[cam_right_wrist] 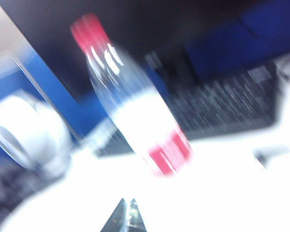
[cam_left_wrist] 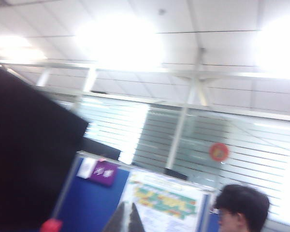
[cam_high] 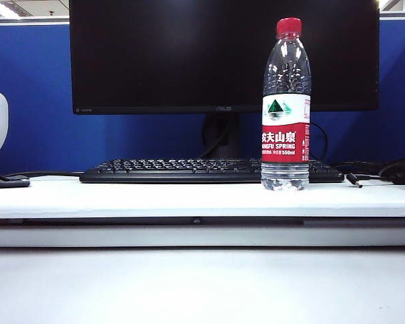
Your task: Unscrew the cap from the plastic bottle on the table.
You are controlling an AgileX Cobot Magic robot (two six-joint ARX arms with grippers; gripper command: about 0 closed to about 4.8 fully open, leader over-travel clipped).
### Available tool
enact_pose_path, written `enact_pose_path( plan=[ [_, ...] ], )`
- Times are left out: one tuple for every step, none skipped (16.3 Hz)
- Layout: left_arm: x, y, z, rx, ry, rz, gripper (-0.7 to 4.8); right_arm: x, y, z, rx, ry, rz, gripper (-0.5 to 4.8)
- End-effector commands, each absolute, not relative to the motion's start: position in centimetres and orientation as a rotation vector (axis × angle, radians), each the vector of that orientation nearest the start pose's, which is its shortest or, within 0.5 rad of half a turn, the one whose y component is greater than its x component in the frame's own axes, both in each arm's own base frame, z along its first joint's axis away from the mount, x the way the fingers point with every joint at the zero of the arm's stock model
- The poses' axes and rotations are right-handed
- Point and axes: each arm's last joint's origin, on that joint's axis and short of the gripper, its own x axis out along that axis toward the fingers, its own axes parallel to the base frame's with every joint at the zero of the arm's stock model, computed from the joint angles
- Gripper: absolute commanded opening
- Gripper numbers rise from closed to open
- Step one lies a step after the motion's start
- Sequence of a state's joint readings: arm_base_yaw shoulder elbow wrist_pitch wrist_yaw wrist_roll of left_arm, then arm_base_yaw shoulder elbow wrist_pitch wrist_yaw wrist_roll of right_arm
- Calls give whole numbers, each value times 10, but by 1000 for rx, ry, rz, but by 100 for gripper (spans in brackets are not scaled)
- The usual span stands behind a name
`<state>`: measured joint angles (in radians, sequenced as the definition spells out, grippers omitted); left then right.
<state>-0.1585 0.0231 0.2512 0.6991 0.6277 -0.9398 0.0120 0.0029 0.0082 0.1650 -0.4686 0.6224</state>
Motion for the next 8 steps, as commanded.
enact_pose_path(
  plan=[
    [31, -24, 332, -468, -520, -1095, -5, 90, 16, 190, 646, -68, 609, -4],
    [40, -27, 353, -384, -507, -1110, -4, 89, 16, 194, 653, -104, 624, 0],
    [50, -30, 364, -315, -477, -1157, -4, 87, 16, 198, 662, -139, 640, 0],
    [63, -34, 374, -272, -430, -1200, -4, 85, 15, 203, 655, -190, 648, 0],
    [78, -37, 380, -263, -383, -1222, -4, 83, 15, 207, 642, -241, 658, 0],
    [94, -41, 386, -257, -334, -1247, -3, 81, 15, 212, 630, -298, 671, 0],
    [109, -44, 391, -251, -300, -1262, -2, 78, 15, 217, 616, -354, 681, 0],
    [125, -49, 394, -238, -271, -1280, -2, 76, 14, 220, 607, -405, 684, 0]
  ],
)
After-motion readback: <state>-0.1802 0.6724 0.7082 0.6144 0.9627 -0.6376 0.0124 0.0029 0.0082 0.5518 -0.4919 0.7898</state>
